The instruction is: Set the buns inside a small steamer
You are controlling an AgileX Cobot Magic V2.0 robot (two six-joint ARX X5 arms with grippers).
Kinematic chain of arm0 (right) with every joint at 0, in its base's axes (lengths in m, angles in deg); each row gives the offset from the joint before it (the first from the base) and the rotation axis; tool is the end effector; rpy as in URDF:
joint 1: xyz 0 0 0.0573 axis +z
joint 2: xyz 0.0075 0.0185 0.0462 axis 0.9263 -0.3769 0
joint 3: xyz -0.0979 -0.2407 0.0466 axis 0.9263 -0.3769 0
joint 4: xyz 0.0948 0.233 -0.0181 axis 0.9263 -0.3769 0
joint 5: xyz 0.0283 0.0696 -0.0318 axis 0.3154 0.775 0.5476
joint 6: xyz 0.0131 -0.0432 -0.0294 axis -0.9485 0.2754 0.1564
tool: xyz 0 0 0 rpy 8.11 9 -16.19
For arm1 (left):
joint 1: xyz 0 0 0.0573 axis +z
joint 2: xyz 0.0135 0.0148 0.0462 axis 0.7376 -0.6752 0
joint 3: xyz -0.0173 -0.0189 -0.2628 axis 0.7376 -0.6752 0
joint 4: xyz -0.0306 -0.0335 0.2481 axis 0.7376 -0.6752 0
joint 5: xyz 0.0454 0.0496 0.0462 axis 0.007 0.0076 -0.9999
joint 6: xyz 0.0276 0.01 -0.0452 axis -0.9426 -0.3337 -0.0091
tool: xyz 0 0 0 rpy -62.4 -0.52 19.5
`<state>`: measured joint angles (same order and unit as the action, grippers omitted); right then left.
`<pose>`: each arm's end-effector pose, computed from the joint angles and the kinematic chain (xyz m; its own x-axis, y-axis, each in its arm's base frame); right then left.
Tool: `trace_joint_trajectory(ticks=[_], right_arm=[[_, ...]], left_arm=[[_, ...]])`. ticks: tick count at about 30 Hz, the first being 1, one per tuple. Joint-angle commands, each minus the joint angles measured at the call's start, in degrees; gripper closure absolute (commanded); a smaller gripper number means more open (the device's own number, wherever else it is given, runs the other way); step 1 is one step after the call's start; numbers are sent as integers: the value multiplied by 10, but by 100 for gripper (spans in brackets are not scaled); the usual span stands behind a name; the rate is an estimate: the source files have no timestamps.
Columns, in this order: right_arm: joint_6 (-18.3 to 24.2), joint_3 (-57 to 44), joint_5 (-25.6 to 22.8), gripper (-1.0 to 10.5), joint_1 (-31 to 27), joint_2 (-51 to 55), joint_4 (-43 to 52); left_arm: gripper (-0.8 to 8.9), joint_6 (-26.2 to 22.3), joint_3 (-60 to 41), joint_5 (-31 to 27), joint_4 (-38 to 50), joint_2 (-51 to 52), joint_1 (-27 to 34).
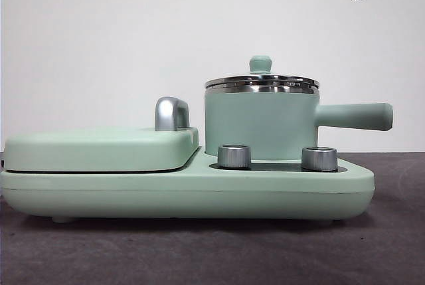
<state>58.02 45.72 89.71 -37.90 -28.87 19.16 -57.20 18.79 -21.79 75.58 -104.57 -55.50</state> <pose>0.1281 0.0799 0.2912 0.7056 0.6167 -0.3489 -0.6001 0.7820 0.1687 0.1098 -0.0186 0.2418 0.9556 -0.2435 -0.1659 0.2271 0.9674 -0.1122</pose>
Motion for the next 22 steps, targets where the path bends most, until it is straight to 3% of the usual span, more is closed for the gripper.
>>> trace_joint_trajectory(ticks=[1, 8, 12, 22], right_arm=[[-5, 8, 0, 930, 3, -1, 9], [-5, 8, 0, 930, 3, -1, 9], [-5, 8, 0, 930, 3, -2, 9], [-5, 8, 0, 930, 3, -1, 9]], left_arm=[[806, -7, -66, -19, 29, 67, 34], [807, -7, -194, -23, 45, 196, 89], [807, 17, -202, -22, 57, 200, 97], [807, 16, -202, -22, 57, 200, 97]])
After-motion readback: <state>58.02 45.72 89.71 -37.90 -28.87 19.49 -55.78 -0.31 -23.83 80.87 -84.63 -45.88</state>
